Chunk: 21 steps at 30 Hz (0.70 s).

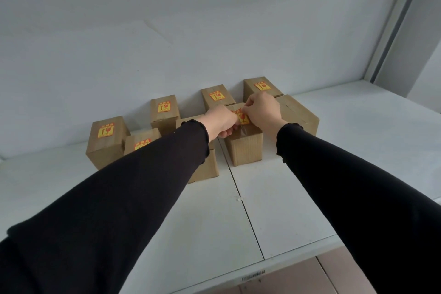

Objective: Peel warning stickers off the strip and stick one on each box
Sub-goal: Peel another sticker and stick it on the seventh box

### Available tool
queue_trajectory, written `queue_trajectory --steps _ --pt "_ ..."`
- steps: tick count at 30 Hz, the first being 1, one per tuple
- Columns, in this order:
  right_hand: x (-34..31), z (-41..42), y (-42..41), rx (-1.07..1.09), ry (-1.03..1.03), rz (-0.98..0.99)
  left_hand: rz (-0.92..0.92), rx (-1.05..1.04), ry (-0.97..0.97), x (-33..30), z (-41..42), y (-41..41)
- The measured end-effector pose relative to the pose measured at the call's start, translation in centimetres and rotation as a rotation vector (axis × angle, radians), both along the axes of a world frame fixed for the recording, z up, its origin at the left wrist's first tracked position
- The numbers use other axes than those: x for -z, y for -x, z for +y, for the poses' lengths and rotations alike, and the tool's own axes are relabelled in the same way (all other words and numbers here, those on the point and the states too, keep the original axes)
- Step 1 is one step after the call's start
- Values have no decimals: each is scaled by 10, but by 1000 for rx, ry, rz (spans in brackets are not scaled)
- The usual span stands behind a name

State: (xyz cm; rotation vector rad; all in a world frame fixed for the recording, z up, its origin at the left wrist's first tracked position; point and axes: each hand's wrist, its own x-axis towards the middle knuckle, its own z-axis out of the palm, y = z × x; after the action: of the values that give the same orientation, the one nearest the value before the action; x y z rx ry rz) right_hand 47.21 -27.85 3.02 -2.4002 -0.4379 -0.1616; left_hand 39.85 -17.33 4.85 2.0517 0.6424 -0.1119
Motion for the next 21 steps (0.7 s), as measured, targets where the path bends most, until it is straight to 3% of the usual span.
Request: queue_trajectory --steps 12,21 --pt "6 5 -5 11 -12 -11 -30 -6 -9 2 -1 1" --pt "7 7 -9 45 -32 -10 -201 122 -359 6 -3 12"
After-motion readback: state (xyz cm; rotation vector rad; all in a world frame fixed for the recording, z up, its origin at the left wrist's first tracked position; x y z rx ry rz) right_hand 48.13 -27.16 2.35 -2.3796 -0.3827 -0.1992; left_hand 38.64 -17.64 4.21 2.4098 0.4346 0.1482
